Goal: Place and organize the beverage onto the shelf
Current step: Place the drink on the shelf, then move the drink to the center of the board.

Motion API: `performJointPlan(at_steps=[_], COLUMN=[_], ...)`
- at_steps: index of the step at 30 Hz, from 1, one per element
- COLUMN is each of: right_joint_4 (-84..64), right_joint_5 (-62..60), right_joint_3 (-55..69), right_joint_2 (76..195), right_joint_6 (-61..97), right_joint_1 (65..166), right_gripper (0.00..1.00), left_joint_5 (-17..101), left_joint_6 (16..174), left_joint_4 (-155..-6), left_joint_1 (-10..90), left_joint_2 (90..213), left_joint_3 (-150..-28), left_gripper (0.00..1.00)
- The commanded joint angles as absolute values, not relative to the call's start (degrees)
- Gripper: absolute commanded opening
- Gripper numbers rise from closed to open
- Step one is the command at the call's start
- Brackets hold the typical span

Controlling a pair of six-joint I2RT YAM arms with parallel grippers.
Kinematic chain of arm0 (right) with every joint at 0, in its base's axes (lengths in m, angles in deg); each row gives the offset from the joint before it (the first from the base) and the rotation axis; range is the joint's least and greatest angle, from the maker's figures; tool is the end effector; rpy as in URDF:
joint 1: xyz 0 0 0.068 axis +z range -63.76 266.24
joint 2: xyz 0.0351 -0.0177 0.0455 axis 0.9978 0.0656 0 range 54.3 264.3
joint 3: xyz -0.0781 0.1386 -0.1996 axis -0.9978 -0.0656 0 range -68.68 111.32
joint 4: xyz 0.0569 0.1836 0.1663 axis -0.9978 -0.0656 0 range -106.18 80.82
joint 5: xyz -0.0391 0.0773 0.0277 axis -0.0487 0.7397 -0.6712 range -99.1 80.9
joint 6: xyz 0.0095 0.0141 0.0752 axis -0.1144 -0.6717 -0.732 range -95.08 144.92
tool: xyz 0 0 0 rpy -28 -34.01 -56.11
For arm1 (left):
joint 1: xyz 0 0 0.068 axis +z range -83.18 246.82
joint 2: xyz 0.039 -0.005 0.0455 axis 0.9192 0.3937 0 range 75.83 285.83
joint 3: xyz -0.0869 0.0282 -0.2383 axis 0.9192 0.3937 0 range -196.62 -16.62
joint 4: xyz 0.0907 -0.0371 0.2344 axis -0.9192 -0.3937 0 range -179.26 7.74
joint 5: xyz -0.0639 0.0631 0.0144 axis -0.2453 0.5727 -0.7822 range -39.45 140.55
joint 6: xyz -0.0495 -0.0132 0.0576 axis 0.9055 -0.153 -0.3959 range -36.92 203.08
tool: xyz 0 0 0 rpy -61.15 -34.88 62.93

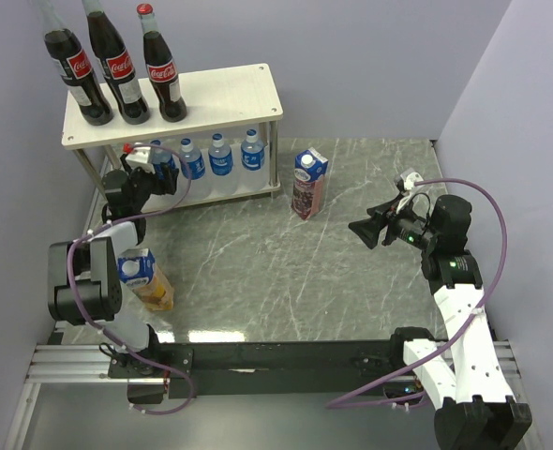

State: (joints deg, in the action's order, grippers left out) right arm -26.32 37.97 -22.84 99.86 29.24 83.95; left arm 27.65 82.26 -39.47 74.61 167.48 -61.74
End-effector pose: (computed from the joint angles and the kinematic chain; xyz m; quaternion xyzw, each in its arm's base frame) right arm 0.2001 0.0400 0.3157 -0.2509 0.7320 0.2887 0.5639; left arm 0.3679 0.0245 0.2197 0.0919 0.7222 -0.0941 0.6791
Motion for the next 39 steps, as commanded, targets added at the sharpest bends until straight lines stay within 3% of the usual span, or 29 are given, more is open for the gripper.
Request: performJointPlan(at_steps=[1,9,10,11,39], right_joint_4=[-24.56,-24.56,-24.56,-24.56,-24.82], right_joint_5=[38.71,38.80,38.71,38.71,39.15], right_joint_3=[-21.93,-21.93,-21.84,-21.84,-21.75], right_joint_2=[99.83,99.65,99.56,99.47,98.24], right_joint_6=[29.75,29.75,29.75,29.75,29.93], right_joint_1=[83.60,83.60,83.51,83.51,83.51], right_gripper=[0.75,0.75,0.75,0.75,0.75], left_joint_5=[27.08,26.99,26.99,26.99,31.82], left_joint_6=[82.64,82.20,82.20,81.94,81.50], left_joint_4=[-35.14,-36.55,-36.55,-36.64,-44.90], left_joint_1=[74.73,74.73,74.73,74.73,74.81], left_joint_2=[164.51,162.93,162.40,162.05,148.69], left_joint_3=[-64.08,-63.99,-63.73,-63.38,-58.36], left_gripper=[0.81,0.89,0.99,0.99,1.00])
